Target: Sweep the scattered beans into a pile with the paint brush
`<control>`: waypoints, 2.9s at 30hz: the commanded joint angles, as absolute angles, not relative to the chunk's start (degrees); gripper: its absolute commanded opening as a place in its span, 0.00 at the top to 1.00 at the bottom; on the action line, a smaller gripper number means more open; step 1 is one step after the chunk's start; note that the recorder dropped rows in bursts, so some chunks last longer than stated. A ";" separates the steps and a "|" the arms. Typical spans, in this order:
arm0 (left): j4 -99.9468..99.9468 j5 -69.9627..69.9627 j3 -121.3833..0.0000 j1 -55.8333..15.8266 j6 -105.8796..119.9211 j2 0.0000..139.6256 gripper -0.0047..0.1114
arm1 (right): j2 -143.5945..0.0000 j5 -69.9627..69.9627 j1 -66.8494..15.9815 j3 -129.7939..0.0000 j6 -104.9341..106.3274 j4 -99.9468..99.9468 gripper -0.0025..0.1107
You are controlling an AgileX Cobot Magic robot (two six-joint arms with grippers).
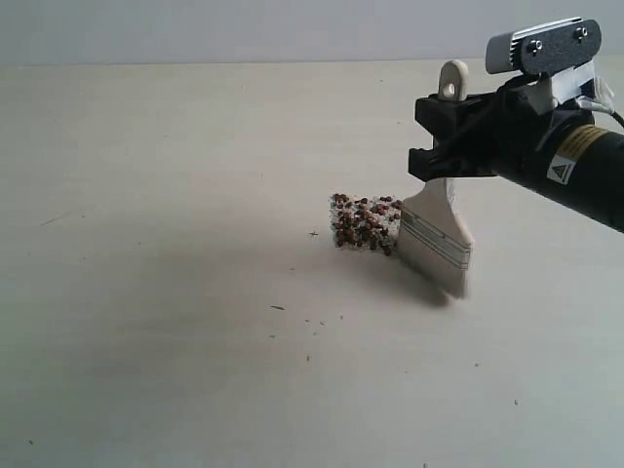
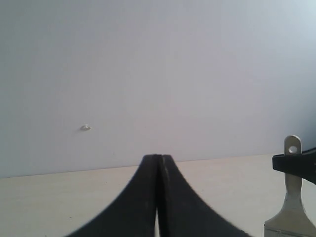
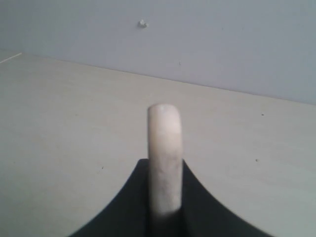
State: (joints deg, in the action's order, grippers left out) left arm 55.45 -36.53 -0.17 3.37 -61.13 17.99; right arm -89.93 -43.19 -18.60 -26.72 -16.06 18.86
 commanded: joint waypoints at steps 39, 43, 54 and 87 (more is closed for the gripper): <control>55.28 -36.68 0.00 3.45 -61.04 17.60 0.96 | -96.53 50.22 -7.08 -66.63 33.00 -28.63 0.98; 55.28 -36.68 0.00 3.45 -61.04 17.60 0.96 | -99.30 53.71 -0.45 -66.34 45.02 -47.45 0.98; 55.28 -36.68 0.00 3.45 -61.04 17.60 0.96 | -112.93 57.72 4.67 -64.40 60.61 -66.36 0.98; 55.28 -36.68 0.00 3.45 -61.04 17.60 0.96 | -115.90 33.11 4.67 -64.40 50.60 -55.32 0.59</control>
State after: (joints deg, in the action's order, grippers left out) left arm 55.45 -36.53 -0.17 3.37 -61.13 17.99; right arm -116.12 35.67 4.45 -64.46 52.40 -56.69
